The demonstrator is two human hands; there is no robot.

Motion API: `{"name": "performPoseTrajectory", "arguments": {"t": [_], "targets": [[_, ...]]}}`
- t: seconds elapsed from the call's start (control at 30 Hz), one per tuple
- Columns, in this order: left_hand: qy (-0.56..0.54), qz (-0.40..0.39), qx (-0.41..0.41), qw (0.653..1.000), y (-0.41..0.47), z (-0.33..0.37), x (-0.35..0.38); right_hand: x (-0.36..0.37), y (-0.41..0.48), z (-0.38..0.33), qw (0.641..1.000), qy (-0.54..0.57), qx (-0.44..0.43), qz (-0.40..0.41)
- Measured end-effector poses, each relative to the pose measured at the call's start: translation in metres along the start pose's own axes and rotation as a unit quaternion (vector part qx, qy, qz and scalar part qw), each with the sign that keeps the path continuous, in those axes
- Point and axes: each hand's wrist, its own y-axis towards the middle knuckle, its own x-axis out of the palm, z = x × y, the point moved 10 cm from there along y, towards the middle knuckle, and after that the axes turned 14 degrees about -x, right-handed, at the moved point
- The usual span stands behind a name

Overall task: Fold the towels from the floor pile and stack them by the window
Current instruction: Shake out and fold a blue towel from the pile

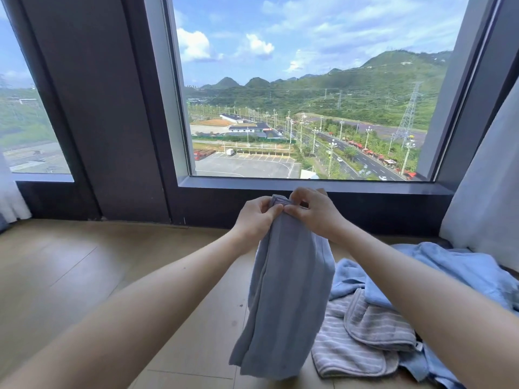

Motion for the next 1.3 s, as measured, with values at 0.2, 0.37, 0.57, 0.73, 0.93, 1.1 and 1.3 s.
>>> {"name": "performPoseTrajectory", "arguments": {"t": [0.2,0.37,0.57,0.73,0.93,1.1,1.3], "targets": [[0.002,0.027,-0.006,1.0,0.003,-0.001,-0.009,0.01,-0.01,0.01,0.992,0.02,0.035,-0.116],[0.075,0.035,0.0,0.997,0.004,-0.003,-0.012,0.015,-0.026,0.033,0.968,-0.107,0.065,-0.216],[0.204,0.041,0.06,0.976,0.0,0.004,-0.019,-0.002,-0.016,0.021,0.989,-0.075,0.053,-0.12],[0.347,0.019,0.111,0.931,-0.004,-0.004,-0.012,-0.001,-0.015,0.017,0.983,-0.144,0.032,-0.11],[0.363,0.034,0.123,0.923,-0.004,-0.006,-0.017,0.004,-0.019,0.022,0.965,-0.185,0.001,-0.188],[0.375,0.074,0.089,0.92,-0.001,-0.006,-0.028,-0.014,-0.018,0.029,0.957,-0.246,0.033,-0.152],[0.297,0.196,0.122,0.927,-0.005,0.031,-0.046,-0.039,-0.006,0.021,0.985,-0.163,0.018,0.044]]}}
